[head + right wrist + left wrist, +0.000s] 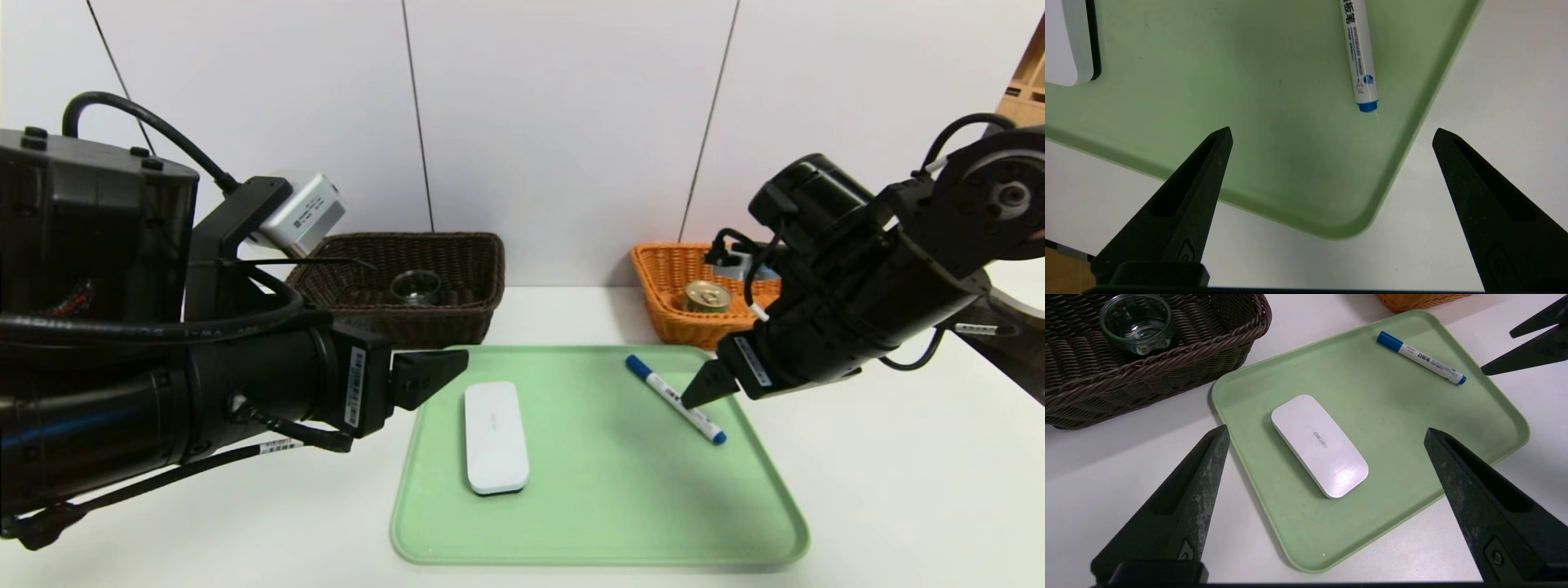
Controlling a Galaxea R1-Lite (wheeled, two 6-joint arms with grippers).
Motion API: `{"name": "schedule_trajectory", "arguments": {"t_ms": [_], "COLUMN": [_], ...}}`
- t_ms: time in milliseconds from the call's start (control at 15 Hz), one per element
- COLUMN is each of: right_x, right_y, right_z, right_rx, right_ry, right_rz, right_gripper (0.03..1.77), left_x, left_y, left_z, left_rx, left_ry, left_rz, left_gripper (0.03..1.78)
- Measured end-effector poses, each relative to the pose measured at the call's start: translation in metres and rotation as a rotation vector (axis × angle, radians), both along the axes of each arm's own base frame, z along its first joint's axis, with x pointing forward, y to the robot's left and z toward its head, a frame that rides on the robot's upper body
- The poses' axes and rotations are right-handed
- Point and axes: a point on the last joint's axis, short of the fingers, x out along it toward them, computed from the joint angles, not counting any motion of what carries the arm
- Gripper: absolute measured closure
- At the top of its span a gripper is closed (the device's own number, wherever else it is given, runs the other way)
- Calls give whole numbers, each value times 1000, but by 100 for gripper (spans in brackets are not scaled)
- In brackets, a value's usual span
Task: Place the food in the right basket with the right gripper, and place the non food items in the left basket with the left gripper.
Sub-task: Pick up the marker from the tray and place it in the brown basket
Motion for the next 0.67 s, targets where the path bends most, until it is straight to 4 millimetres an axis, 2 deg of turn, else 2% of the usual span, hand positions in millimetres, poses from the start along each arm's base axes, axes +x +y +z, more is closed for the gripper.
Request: {"name": "schedule_trajectory", "arguments": {"t_ms": [467, 667], "right_x": [21, 32], "right_y": [13, 18], "right_z": [-33, -42], "right_rx": [-24, -16], "right_ry": [41, 3], "right_rz": [17, 13], "right_gripper": [10, 10], "left_x": [-1, -1], "left_y": [1, 1], "left_z": [1, 1], "left_rx": [-5, -6], "left_ry": [-2, -3], "left_rz": [2, 3], "left_gripper": [12, 12]}}
